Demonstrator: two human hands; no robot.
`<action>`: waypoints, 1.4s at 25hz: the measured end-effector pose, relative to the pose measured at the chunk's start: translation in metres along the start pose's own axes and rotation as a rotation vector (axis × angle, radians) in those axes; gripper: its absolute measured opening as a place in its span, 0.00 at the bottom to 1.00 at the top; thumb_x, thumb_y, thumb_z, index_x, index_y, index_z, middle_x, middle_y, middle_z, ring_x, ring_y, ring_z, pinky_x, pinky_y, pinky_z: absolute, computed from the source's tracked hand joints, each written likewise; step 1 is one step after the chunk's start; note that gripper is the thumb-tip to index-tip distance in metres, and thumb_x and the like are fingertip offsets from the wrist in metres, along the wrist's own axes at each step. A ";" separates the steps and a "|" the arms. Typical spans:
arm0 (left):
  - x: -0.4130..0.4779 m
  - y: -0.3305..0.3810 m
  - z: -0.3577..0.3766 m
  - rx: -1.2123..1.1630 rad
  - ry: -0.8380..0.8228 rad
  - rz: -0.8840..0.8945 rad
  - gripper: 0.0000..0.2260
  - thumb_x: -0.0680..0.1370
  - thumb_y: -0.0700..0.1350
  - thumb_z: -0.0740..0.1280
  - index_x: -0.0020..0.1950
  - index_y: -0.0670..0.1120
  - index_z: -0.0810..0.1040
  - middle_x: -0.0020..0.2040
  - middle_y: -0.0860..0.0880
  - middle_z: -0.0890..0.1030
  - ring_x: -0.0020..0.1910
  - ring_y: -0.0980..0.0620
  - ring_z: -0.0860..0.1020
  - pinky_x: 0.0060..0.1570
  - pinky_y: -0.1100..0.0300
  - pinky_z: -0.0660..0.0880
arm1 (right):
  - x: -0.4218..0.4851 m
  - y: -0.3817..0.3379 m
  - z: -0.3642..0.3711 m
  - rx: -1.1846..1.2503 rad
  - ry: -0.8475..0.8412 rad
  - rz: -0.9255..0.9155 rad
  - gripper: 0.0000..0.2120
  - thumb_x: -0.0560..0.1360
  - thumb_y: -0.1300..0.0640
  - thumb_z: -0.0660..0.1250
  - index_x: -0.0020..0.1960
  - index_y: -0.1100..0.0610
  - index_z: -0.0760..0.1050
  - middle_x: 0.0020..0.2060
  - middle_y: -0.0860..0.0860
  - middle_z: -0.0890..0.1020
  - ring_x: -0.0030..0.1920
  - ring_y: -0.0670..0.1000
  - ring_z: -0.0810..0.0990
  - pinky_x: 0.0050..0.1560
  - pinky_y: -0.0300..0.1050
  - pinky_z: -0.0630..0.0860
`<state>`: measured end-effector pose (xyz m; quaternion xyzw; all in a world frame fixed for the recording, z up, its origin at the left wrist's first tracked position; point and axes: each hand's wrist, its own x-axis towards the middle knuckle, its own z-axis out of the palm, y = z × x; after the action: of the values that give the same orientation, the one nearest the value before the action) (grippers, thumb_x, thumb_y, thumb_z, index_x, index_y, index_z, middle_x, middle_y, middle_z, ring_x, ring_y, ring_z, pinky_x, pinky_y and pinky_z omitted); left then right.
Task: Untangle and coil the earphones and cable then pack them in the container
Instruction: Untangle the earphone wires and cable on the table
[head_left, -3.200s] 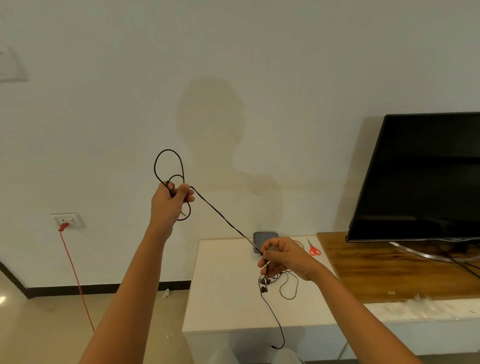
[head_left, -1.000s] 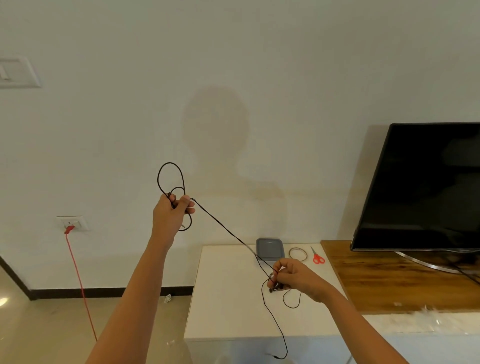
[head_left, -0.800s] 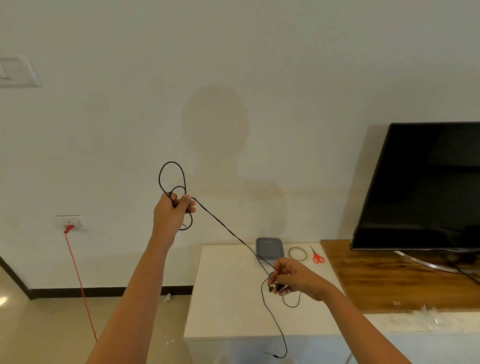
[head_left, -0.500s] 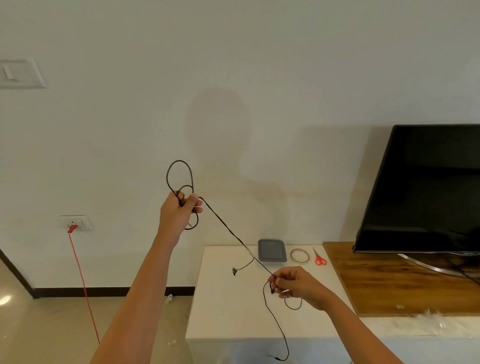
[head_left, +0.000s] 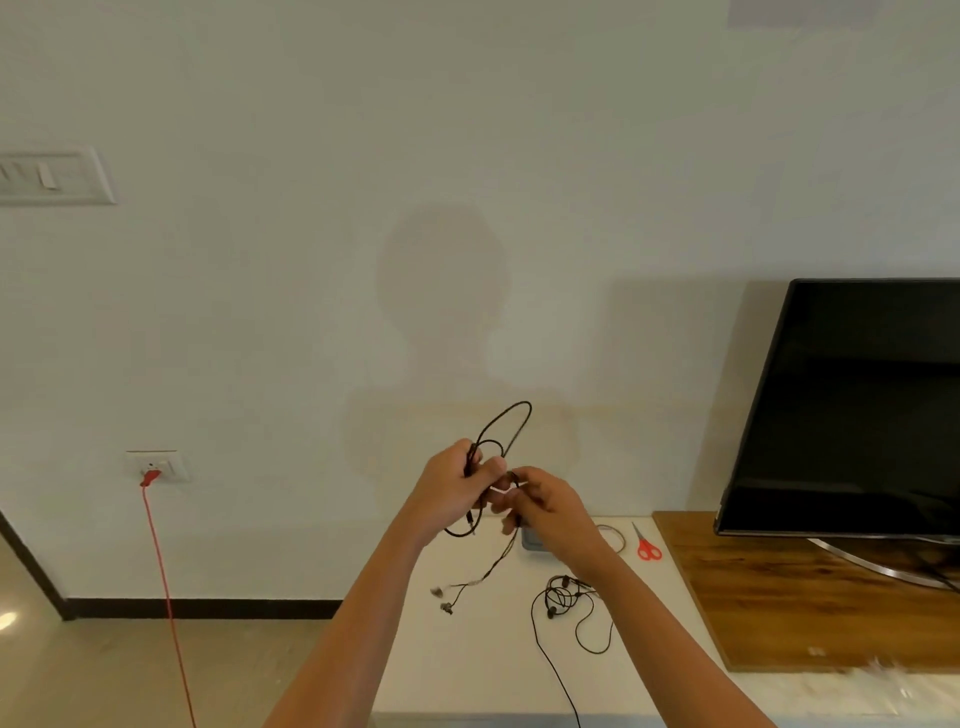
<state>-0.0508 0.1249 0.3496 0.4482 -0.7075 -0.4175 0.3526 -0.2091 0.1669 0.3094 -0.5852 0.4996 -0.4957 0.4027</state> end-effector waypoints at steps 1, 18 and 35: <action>-0.001 -0.001 -0.001 -0.067 0.022 -0.041 0.13 0.78 0.54 0.64 0.44 0.45 0.71 0.42 0.48 0.82 0.42 0.49 0.84 0.46 0.48 0.81 | -0.001 0.003 -0.003 -0.014 0.082 0.024 0.10 0.80 0.64 0.58 0.55 0.61 0.77 0.42 0.58 0.84 0.34 0.51 0.82 0.41 0.45 0.80; 0.012 -0.009 0.020 0.133 0.065 -0.130 0.03 0.78 0.40 0.59 0.46 0.43 0.66 0.39 0.50 0.71 0.33 0.54 0.69 0.31 0.64 0.69 | -0.005 -0.026 0.000 -0.054 -0.119 0.141 0.28 0.68 0.40 0.71 0.64 0.50 0.68 0.52 0.48 0.83 0.41 0.47 0.86 0.40 0.35 0.78; 0.023 -0.021 -0.038 -0.644 -0.041 -0.012 0.13 0.73 0.50 0.68 0.46 0.40 0.78 0.42 0.47 0.81 0.51 0.49 0.82 0.52 0.58 0.80 | 0.102 -0.118 -0.095 0.081 0.476 -0.234 0.13 0.81 0.64 0.54 0.41 0.53 0.70 0.36 0.51 0.79 0.32 0.44 0.75 0.39 0.41 0.80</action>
<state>-0.0183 0.0882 0.3485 0.3094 -0.5433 -0.6308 0.4596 -0.2795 0.0896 0.4592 -0.4894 0.4888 -0.6822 0.2370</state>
